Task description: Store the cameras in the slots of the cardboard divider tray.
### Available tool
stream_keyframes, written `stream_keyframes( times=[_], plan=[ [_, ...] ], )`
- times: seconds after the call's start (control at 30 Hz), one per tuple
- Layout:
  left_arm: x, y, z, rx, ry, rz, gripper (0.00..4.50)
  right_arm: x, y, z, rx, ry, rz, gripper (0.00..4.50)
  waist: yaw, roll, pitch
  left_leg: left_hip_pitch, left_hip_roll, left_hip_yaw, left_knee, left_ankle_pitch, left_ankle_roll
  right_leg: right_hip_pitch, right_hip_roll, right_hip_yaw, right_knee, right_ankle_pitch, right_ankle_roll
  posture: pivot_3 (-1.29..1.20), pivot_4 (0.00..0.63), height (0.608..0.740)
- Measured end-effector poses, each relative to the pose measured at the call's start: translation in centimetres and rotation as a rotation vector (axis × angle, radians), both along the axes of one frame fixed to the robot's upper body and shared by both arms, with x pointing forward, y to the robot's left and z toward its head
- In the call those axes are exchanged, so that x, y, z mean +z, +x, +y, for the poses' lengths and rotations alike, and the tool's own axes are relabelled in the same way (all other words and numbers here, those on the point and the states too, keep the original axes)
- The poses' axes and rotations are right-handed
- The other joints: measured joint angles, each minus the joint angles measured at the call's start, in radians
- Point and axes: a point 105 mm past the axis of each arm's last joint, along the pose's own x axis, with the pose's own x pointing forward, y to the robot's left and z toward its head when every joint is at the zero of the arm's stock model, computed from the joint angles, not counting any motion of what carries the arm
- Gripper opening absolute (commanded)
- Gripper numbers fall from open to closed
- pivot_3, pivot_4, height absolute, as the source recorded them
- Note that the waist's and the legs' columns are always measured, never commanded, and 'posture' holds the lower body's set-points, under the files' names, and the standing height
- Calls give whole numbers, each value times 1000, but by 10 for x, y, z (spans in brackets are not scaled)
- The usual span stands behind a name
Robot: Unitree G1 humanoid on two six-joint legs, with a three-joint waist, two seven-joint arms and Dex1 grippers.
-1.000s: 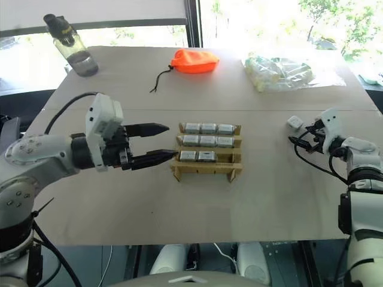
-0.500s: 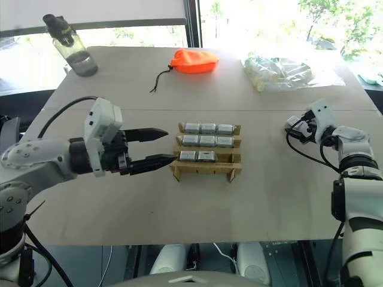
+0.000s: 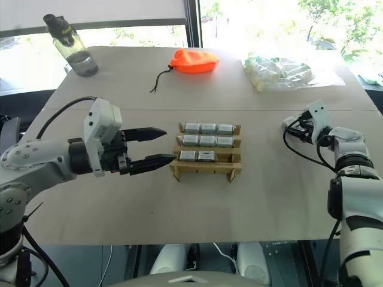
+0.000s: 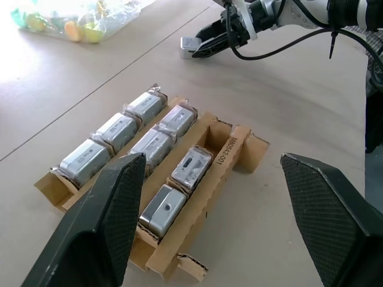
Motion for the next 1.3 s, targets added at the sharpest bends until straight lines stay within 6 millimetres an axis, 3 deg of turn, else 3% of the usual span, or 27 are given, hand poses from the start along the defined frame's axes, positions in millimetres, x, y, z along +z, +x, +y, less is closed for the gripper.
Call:
stream_keyframes(
  times=[0.23,0.4,0.47,0.53,0.6,0.7,0.93,1.3],
  plan=[
    [-1,0,0,-1,-7,3,3718,5,-1,7,59,14,-23,1841,0,0,0,0,0,0,0,0,0,0,0,0,0,0,0,0,150,726],
    [4,1,-8,-56,-49,19,3718,45,-5,79,494,-64,-202,1841,-8,2,1,0,1,-1,0,1,-1,0,1,0,1,0,0,0,150,726],
    [10,6,-15,-86,-66,7,3718,61,-23,115,718,-220,-329,1841,1,2,1,0,1,-2,-1,1,-2,0,1,-2,1,0,0,0,150,726],
    [7,14,-19,-91,-61,28,3718,61,-44,144,896,-378,-425,1841,13,2,2,-1,0,-3,-1,1,-2,0,0,-4,0,0,0,0,150,726],
    [2,24,-21,-85,-49,45,3718,58,-54,156,960,-456,-481,1841,19,2,2,-2,-2,-3,0,1,-2,0,-1,-4,0,0,0,0,150,726],
    [-1,55,-28,-83,-60,69,3718,67,-69,179,1046,-634,-685,1841,27,2,2,-2,-5,-1,1,1,-2,0,0,-8,0,0,0,0,150,726],
    [-7,98,-48,-89,-14,61,3718,85,-82,199,1074,-926,-1053,1841,25,2,2,-3,-3,3,0,1,-2,0,1,-9,-1,0,0,0,150,726],
    [-11,100,-67,-192,-12,38,3718,89,-89,208,1068,-1033,-1247,1841,18,2,3,-2,-2,3,1,1,-2,0,1,-9,-1,0,0,0,150,726]
  ],
)
